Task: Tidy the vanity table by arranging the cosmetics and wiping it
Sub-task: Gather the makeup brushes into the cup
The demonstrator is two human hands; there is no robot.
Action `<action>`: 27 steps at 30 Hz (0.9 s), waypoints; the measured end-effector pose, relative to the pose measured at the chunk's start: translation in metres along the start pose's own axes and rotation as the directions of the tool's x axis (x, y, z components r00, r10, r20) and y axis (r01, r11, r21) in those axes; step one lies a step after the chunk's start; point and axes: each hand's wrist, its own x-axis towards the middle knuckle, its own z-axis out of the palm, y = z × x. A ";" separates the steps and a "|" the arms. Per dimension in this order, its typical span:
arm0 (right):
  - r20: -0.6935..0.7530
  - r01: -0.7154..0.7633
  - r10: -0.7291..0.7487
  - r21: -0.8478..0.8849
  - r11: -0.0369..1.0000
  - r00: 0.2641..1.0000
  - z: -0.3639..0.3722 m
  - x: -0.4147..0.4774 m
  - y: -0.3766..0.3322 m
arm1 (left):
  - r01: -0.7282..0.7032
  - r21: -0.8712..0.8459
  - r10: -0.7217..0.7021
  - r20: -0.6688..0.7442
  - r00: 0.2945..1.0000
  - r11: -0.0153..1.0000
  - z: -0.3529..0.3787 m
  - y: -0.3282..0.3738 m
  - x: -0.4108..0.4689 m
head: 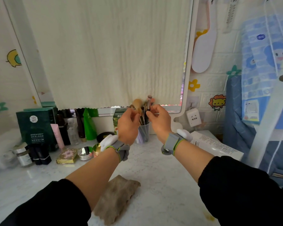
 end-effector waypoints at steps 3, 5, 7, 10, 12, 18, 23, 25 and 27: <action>0.015 0.019 -0.018 -0.075 0.997 1.000 0.001 -0.003 0.003 | 0.014 0.027 -0.014 0.010 1.000 1.000 0.000 0.000 0.001; 0.029 0.023 -0.020 -0.134 0.991 0.999 0.003 -0.005 0.008 | 0.034 0.051 -0.035 0.013 0.999 0.998 0.000 -0.003 -0.003; 0.013 0.007 -0.005 -0.170 0.985 1.000 0.005 -0.006 0.012 | 0.054 0.081 -0.055 0.012 0.998 0.995 0.000 -0.008 -0.007; -0.009 -0.070 0.069 -0.213 0.975 0.998 0.009 -0.009 0.017 | 0.112 0.136 -0.114 0.008 0.993 0.984 0.000 -0.014 -0.013; 0.007 -0.150 0.156 -0.246 0.958 0.988 0.011 -0.011 0.021 | 0.144 0.147 -0.148 0.016 0.989 0.979 0.001 -0.018 -0.016; 0.141 -0.208 0.245 -0.237 0.949 0.959 0.018 -0.016 0.027 | 0.144 0.104 -0.153 0.075 0.985 0.984 0.002 -0.019 -0.027; 0.180 -0.210 0.250 -0.216 0.953 0.951 0.016 -0.019 0.024 | 0.168 0.065 -0.174 0.100 0.980 0.984 0.007 -0.015 -0.033; 0.204 -0.206 0.247 -0.201 0.958 0.947 0.015 -0.019 0.023 | 0.175 0.059 -0.180 0.103 0.978 0.983 0.006 -0.014 -0.034; 0.227 -0.193 0.236 -0.197 0.961 0.945 0.012 -0.020 0.022 | 0.177 0.068 -0.184 0.106 0.977 0.982 0.006 -0.014 -0.035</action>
